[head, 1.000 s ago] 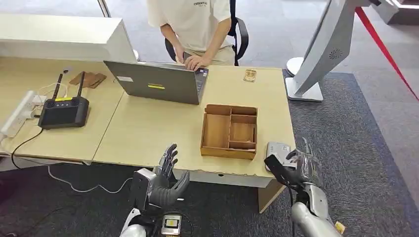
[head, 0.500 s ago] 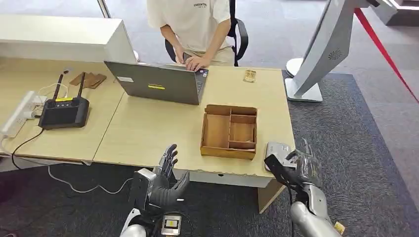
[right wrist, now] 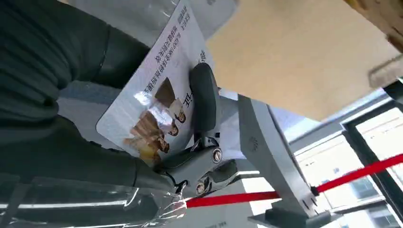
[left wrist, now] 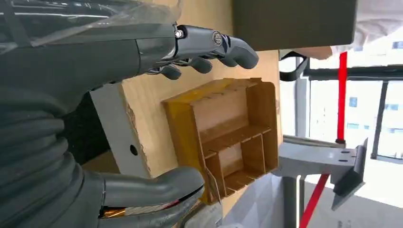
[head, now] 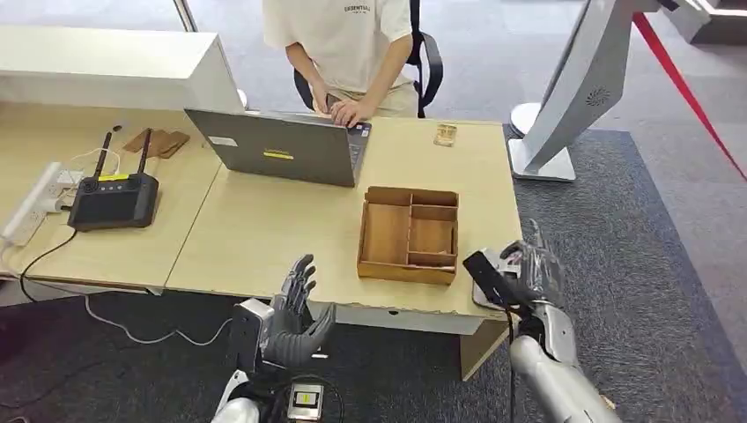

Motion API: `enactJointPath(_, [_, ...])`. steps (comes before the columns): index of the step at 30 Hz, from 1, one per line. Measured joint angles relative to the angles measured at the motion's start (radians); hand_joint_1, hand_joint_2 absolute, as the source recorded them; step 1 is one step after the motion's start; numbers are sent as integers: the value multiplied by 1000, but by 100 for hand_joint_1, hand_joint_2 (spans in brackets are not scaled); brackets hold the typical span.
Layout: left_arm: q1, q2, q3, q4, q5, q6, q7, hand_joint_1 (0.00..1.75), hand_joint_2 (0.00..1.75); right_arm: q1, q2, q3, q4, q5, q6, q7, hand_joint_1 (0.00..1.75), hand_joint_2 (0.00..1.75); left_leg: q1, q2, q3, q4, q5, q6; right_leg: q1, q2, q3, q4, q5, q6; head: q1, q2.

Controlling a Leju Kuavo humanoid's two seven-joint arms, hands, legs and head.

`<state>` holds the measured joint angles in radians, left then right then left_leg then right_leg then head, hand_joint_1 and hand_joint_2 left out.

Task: Pass the card to the sensor for recognition and then transmit it.

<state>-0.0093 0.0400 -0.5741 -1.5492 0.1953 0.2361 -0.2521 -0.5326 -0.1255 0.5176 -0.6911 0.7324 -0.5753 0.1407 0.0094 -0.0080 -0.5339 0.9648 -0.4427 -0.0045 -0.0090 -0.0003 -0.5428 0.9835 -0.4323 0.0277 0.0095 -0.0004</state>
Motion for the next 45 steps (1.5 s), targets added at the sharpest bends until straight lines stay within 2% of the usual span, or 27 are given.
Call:
enactJointPath(7, [-14, 0, -8, 4, 25, 0, -20, 0, 175, -69, -10, 15, -193, 79, 22, 47, 175, 175, 0, 0, 0, 0, 0, 0, 0, 0, -1, 0, 0, 0, 0, 0])
enactJointPath(13, [-38, 0, -26, 17, 66, 0, -31, 0, 175, -110, -21, 29, -324, 146, 75, 61, 175, 175, 0, 0, 0, 0, 0, 0, 0, 0, -1, 0, 0, 0, 0, 0])
enactJointPath(17, [-61, 0, -44, 29, 94, 0, -38, 0, 175, -150, -23, 50, -353, 182, 134, 58, 175, 175, 0, 0, 0, 0, 0, 0, 0, 0, -1, 0, 0, 0, 0, 0])
enactJointPath(23, [-80, 0, -61, 45, 102, 0, -41, 0, 175, -182, -23, 80, -367, 190, 145, 58, 175, 175, 0, 0, -1, 0, 0, 0, 0, 0, -1, 0, 0, 0, 0, 0])
enactJointPath(25, [-84, 0, -66, 48, 109, 0, -42, 0, 175, -193, -22, 89, -367, 191, 169, 50, 175, 175, 0, 0, -1, 0, 0, 0, 0, 0, -1, 0, 0, 0, 0, 0])
enactJointPath(30, [-103, 0, -87, 60, 129, 0, -51, 0, 175, -268, 8, 150, -300, 200, 233, 5, 175, 175, 0, 0, -3, 0, 0, -1, 0, 0, -2, 1, 0, 0, 0, 0])
enactJointPath(34, [-104, 0, -92, 62, 124, 0, -51, 0, 175, -331, 56, 201, -191, 194, 243, -13, 175, 175, 0, -1, -3, 0, 1, -1, 0, 0, -3, 1, 0, 0, 0, 0])
enactJointPath(39, [-100, 2, -92, 63, 112, 0, -49, 0, 175, -389, 103, 256, -58, 195, 267, 7, 175, 175, 0, -1, -4, 0, 1, -1, 1, 0, -3, 1, 0, 0, 0, 0])
enactJointPath(45, [-96, 3, -91, 63, 111, 0, -50, 0, 175, -423, 131, 294, 48, 190, 273, 18, 175, 175, 0, -1, -4, 0, 1, -1, 1, 0, -3, 1, 0, 0, 0, 0])
